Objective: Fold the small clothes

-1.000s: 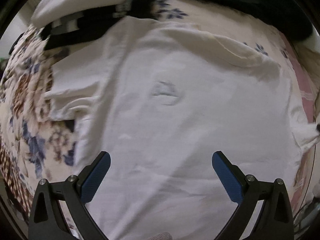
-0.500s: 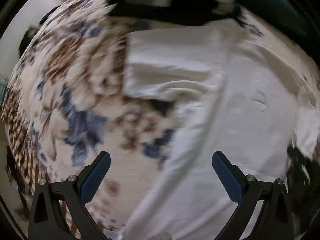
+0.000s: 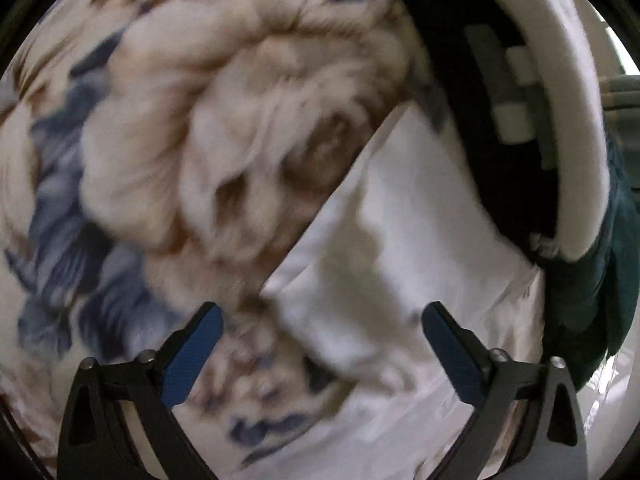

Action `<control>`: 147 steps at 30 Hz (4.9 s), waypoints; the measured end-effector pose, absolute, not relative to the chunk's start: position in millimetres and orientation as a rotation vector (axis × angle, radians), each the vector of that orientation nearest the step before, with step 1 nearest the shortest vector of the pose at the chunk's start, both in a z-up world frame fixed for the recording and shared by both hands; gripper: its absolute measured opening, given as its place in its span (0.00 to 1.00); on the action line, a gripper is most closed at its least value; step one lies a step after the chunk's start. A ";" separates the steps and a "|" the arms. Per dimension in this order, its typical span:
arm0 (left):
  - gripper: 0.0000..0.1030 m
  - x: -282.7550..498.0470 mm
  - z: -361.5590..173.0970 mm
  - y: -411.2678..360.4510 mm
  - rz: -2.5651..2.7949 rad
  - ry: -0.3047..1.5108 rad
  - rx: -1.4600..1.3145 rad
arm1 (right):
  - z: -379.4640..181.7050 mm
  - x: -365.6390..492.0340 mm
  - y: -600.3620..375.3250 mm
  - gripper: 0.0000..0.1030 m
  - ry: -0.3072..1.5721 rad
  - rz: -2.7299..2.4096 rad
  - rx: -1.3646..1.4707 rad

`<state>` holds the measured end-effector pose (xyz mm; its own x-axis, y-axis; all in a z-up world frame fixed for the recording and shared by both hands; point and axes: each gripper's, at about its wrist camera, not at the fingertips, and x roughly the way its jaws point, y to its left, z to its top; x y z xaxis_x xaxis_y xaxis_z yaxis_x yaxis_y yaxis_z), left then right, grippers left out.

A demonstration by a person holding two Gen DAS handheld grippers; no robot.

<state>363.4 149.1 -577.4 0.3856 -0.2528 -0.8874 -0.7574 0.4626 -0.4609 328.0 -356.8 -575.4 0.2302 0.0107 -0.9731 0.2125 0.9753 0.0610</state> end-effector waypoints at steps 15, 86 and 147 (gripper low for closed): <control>0.07 378.6 -452.0 17.2 0.032 0.868 -0.288 | -550.4 319.4 -413.6 0.57 1.314 -0.274 0.277; 0.87 154.8 -464.9 -221.6 -0.243 1.519 -0.171 | -469.5 231.0 -588.7 0.61 1.581 0.009 0.541; 0.02 53.7 -475.2 15.6 0.053 1.352 -0.617 | -523.5 529.1 -214.0 0.06 1.567 0.239 0.079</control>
